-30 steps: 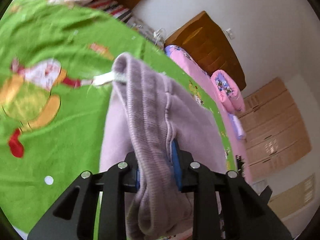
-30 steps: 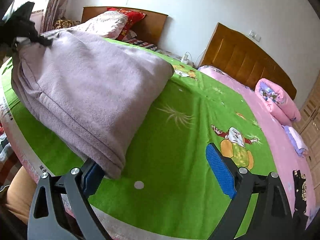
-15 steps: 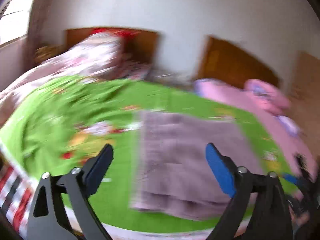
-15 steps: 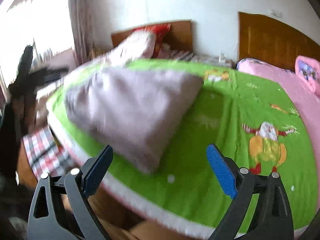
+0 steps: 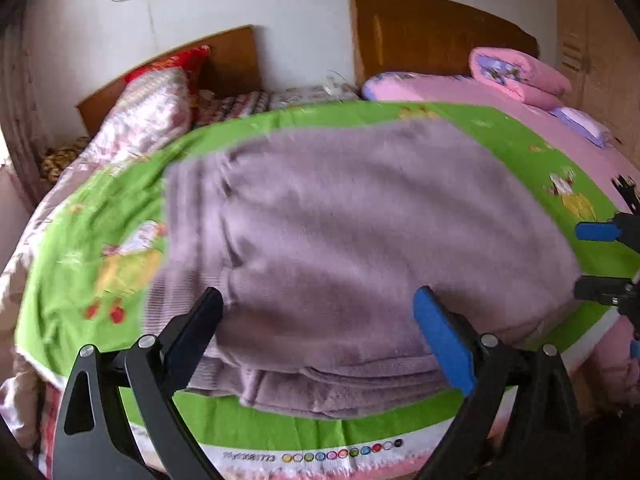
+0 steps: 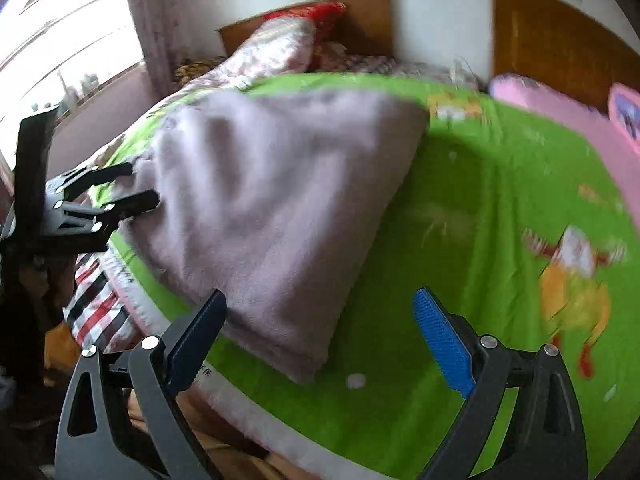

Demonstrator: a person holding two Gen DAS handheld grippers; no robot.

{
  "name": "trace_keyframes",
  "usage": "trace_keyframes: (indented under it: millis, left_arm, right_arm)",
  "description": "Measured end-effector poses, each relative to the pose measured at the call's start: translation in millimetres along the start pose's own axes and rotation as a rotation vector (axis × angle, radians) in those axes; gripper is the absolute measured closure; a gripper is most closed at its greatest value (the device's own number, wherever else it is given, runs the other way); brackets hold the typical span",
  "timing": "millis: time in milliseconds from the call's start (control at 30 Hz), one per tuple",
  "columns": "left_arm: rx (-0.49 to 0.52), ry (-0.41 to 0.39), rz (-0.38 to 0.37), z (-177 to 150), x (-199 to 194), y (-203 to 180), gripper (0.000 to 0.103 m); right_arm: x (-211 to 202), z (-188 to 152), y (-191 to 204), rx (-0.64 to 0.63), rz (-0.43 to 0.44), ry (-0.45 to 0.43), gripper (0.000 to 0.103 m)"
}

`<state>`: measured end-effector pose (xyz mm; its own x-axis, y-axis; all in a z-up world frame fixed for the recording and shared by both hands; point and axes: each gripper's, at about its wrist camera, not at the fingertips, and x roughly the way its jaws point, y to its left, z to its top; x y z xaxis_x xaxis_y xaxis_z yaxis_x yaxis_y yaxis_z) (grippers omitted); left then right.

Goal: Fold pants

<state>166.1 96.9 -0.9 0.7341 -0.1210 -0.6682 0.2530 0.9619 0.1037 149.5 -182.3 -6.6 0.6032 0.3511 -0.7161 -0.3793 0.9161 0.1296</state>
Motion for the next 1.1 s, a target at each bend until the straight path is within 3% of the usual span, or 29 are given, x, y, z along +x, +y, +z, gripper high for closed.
trace_keyframes:
  millis: [100, 167, 233, 300, 400, 467, 567, 667, 733, 800, 867, 900, 967, 1033, 1100]
  left_arm:
    - [0.019, -0.070, -0.096, 12.0, -25.9, -16.0, 0.006]
    - [0.024, -0.072, -0.118, 18.9, -19.3, -20.6, 0.004]
    - [-0.014, -0.006, -0.145, 20.6, 7.2, -18.3, 0.004]
    - [-0.057, 0.078, -0.136, 13.5, 26.1, -9.5, 0.005]
    - [-0.014, 0.062, -0.149, -1.6, 26.9, -5.9, 0.005]
    - [-0.008, 0.063, -0.157, -6.0, 23.8, -5.4, 0.005]
    - [-0.013, 0.063, -0.170, -6.9, 25.1, -3.2, 0.005]
    - [-0.008, 0.053, -0.164, -10.2, 25.1, -4.4, 0.004]
    - [-0.010, 0.049, -0.162, -12.1, 25.7, -3.2, 0.003]
    - [-0.013, 0.045, -0.160, -11.7, 23.9, -6.2, 0.002]
    - [-0.013, 0.043, -0.155, -12.7, 23.7, -6.7, 0.002]
    - [-0.012, 0.045, -0.158, -12.5, 22.9, -6.7, 0.002]
    - [-0.009, 0.056, -0.175, -13.6, 20.3, -5.0, 0.002]
    - [-0.006, 0.069, -0.193, -13.1, 17.1, -2.4, 0.003]
    - [-0.022, 0.086, -0.205, -8.6, 8.7, 2.6, 0.003]
  right_arm:
    - [-15.6, 24.8, -12.5, 0.046, 0.038, -0.081, 0.012]
    - [-10.0, 51.0, -28.6, 0.136, 0.185, -0.118, 0.012]
    - [10.0, 72.8, -38.8, 0.198, 0.349, -0.114, 0.012]
    - [36.8, 93.0, -40.9, 0.222, 0.414, -0.073, 0.012]
    - [95.0, 121.5, -40.6, 0.243, 0.516, 0.091, 0.012]
    - [126.8, 140.2, -44.0, 0.232, 0.451, 0.140, 0.012]
    - [146.2, 160.5, -65.2, 0.308, 0.291, 0.126, 0.012]
    - [134.3, 165.9, -65.1, 0.403, 0.413, 0.084, 0.011]
    - [117.8, 168.6, -36.9, 0.333, 0.464, 0.066, 0.010]
    - [109.1, 170.0, 2.3, 0.244, 0.570, 0.094, 0.008]
    - [110.9, 172.6, 27.5, 0.166, 0.609, 0.119, 0.006]
    - [114.6, 173.1, 37.9, 0.118, 0.591, 0.141, 0.006]
    - [135.8, 169.6, 39.7, 0.054, 0.459, 0.203, 0.006]
    - [154.9, 163.4, 10.7, 0.119, 0.332, 0.228, 0.014]
    - [143.4, 162.0, -24.5, 0.262, 0.358, 0.141, 0.016]
